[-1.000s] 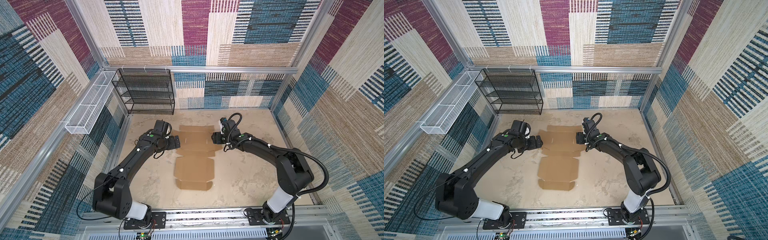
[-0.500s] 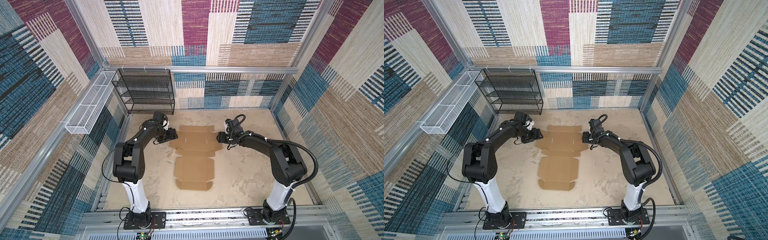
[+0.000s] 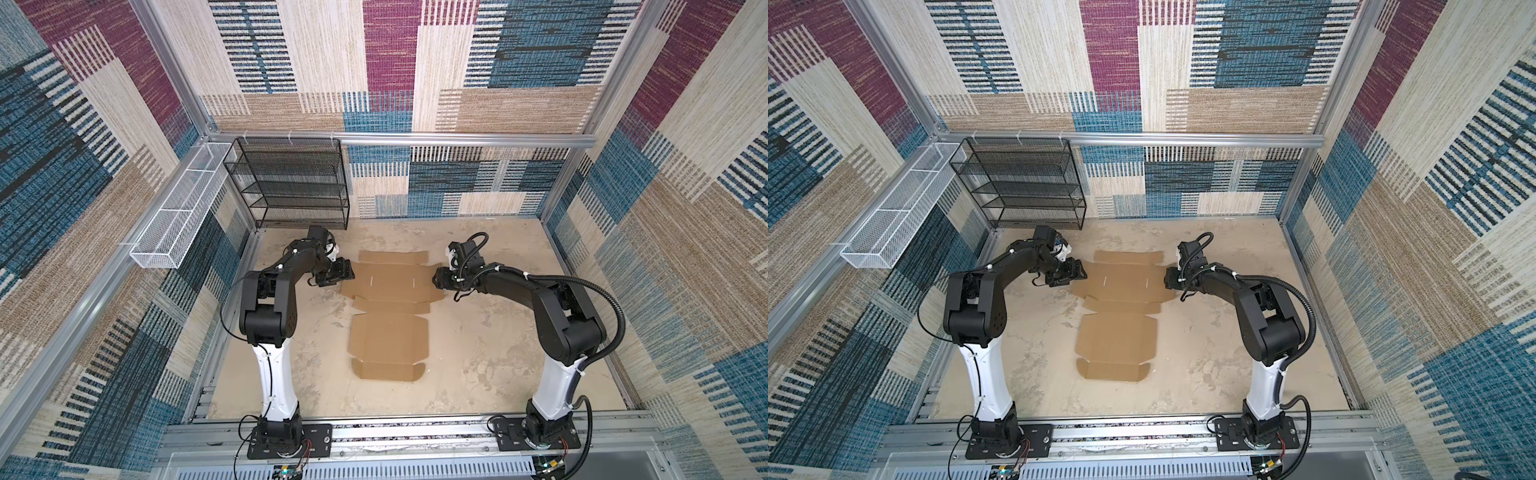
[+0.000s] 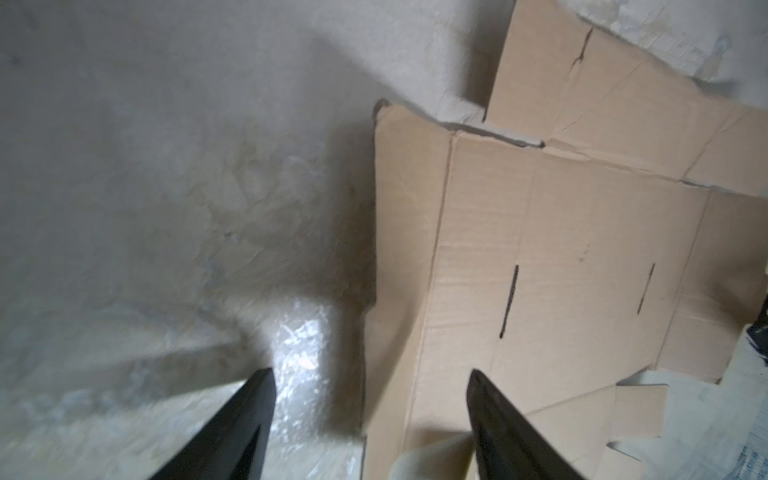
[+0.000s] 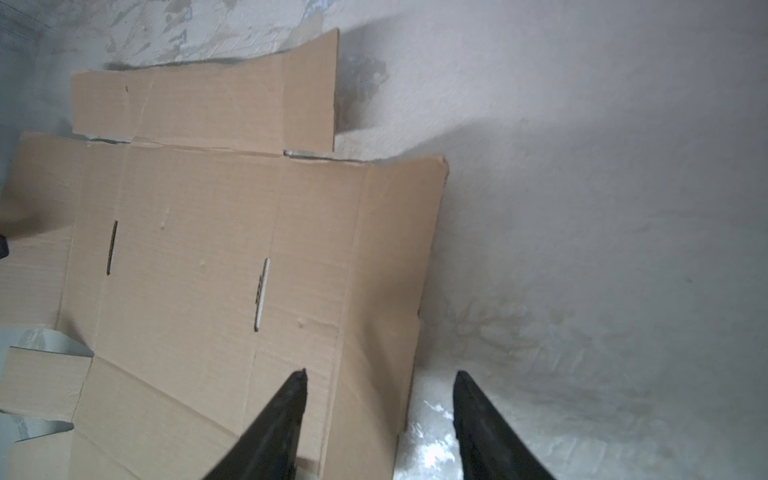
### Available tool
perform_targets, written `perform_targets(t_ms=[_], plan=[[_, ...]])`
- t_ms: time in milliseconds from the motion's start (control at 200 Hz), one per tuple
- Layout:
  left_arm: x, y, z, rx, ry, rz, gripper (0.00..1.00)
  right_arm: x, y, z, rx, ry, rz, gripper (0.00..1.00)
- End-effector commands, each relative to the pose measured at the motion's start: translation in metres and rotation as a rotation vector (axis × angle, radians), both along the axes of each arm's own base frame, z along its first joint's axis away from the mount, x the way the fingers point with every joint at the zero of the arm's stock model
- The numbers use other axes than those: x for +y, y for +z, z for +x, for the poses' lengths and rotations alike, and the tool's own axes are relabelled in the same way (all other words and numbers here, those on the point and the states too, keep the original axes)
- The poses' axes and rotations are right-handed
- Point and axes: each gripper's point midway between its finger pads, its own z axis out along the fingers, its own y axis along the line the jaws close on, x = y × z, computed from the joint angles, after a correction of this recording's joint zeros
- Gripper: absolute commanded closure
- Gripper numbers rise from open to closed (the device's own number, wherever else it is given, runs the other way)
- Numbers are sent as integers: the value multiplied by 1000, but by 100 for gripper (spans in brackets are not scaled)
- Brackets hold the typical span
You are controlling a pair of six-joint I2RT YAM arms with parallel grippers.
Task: Fold the paper box
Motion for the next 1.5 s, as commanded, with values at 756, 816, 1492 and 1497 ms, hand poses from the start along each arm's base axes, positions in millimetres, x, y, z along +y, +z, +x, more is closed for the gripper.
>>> perform_targets(t_ms=[756, 816, 1492, 1497], plan=[[-36, -7, 6, -19, -74, -156, 89, 16, -4, 10, -37, 68, 53, 61], [-35, -8, 6, -23, -69, -156, 97, 16, 1, 10, -50, 66, 56, 60], [-44, 21, -26, -344, -44, -95, 100, 5, 102, 1, -316, 175, -194, 36], [-44, 22, -26, -347, -44, -95, 100, 6, 103, 1, -320, 178, -197, 36]])
